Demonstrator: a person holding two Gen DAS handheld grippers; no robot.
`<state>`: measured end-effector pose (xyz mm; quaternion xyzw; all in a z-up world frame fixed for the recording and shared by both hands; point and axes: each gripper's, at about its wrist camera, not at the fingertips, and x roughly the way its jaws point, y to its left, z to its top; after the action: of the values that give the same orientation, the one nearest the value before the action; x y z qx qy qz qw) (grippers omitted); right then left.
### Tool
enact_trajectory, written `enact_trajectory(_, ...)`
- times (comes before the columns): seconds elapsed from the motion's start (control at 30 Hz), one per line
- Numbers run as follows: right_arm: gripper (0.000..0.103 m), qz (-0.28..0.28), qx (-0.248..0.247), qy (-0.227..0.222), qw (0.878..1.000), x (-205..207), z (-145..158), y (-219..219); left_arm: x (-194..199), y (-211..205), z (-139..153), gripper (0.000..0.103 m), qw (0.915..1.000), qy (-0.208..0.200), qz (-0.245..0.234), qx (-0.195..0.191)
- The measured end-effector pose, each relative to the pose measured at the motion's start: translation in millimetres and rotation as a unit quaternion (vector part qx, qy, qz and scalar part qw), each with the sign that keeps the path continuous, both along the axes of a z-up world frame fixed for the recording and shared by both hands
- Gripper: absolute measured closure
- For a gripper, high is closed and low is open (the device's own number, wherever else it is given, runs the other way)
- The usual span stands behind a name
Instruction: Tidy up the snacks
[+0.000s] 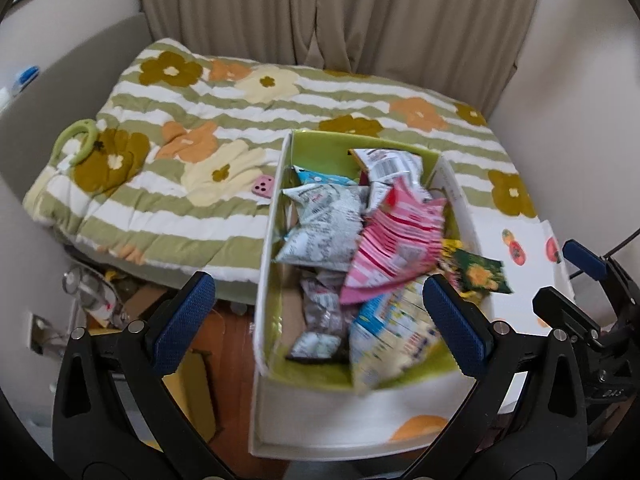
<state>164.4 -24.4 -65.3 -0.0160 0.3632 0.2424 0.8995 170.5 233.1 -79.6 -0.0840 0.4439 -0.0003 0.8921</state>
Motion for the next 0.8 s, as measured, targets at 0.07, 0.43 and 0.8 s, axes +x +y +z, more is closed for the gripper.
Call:
enact_trajectory(0.07,0.000,0.004,0.000,-0.010,1.000,-12.6,7.3,-9.4,-17.8,-7.5,7.0,0.000,0.9999,-0.011,0.011,-0.007)
enact_trajectory(0.43,0.000,-0.049,-0.009,-0.057,0.997,-93.8,53.7,-81.7,-128.2,-76.6,65.9,0.000,0.9929,-0.114,0.012,0.035)
enact_trajectory(0.8,0.000,-0.147,-0.032,-0.094,0.984,-157.3,79.4,-133.0,-200.0,-119.4,91.7,0.000,0.9800,-0.192,0.020,0.050)
